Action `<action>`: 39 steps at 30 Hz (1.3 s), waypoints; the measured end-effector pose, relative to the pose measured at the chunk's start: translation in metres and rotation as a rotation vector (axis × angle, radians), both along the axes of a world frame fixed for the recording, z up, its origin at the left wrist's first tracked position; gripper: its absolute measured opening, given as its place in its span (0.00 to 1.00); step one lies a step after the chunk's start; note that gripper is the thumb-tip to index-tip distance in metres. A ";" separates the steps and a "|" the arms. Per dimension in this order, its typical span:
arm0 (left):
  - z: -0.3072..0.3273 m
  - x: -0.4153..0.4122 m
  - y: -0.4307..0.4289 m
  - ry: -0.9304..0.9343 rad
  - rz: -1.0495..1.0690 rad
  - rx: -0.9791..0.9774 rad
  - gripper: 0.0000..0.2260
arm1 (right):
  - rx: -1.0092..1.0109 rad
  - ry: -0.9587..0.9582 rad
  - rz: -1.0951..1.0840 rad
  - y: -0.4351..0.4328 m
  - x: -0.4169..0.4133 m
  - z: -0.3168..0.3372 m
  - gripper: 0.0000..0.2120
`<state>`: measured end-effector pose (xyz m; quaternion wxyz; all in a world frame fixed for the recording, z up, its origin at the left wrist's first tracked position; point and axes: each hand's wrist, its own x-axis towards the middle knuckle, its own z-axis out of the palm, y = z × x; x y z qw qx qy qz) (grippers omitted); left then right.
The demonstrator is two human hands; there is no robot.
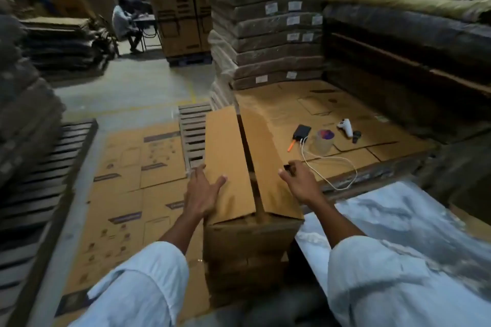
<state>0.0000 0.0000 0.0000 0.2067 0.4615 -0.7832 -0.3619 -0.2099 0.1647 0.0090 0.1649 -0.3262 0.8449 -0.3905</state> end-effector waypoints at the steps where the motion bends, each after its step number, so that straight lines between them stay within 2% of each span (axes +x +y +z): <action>1: -0.005 0.000 0.003 0.058 0.031 0.069 0.36 | 0.014 -0.046 -0.038 0.003 0.001 -0.010 0.27; 6: -0.034 0.013 0.017 0.155 0.076 0.383 0.37 | 0.078 -0.458 -0.122 0.022 0.004 -0.058 0.35; 10: -0.044 0.017 0.016 0.305 0.093 0.581 0.42 | 0.007 -0.679 -0.113 0.027 0.002 -0.080 0.36; 13: -0.051 0.023 0.019 0.477 0.092 0.741 0.36 | -0.077 -0.789 -0.100 0.034 0.001 -0.091 0.45; 16: -0.062 0.030 0.022 0.526 0.098 0.811 0.29 | -0.130 -0.902 -0.076 0.036 0.002 -0.097 0.43; 18: -0.061 0.031 0.023 0.535 0.114 0.829 0.23 | -0.166 -0.916 -0.061 0.033 0.008 -0.096 0.45; 20: -0.055 0.029 0.020 0.522 0.127 0.833 0.19 | -0.193 -0.875 -0.050 0.026 0.011 -0.093 0.52; 21: -0.051 0.029 0.015 0.520 0.126 0.836 0.21 | -0.204 -0.847 -0.044 0.022 0.012 -0.088 0.51; 23: -0.043 0.029 0.002 0.527 0.097 0.834 0.34 | -0.234 -0.808 -0.035 0.015 0.011 -0.077 0.44; 25: -0.028 0.027 -0.007 0.533 0.068 0.825 0.43 | -0.263 -0.785 -0.025 0.008 0.006 -0.065 0.44; 27: -0.011 0.021 -0.013 0.549 0.039 0.790 0.40 | -0.268 -0.748 0.003 0.004 -0.001 -0.051 0.49; 31: 0.022 0.005 -0.015 0.593 -0.009 0.724 0.39 | -0.332 -0.706 0.034 0.001 -0.020 -0.023 0.38; 34: 0.041 -0.009 -0.012 0.615 -0.051 0.696 0.36 | -0.364 -0.643 0.022 0.005 -0.033 -0.007 0.41; 39: 0.049 -0.027 0.001 0.632 -0.098 0.687 0.26 | -0.439 -0.637 0.004 0.027 -0.039 0.007 0.26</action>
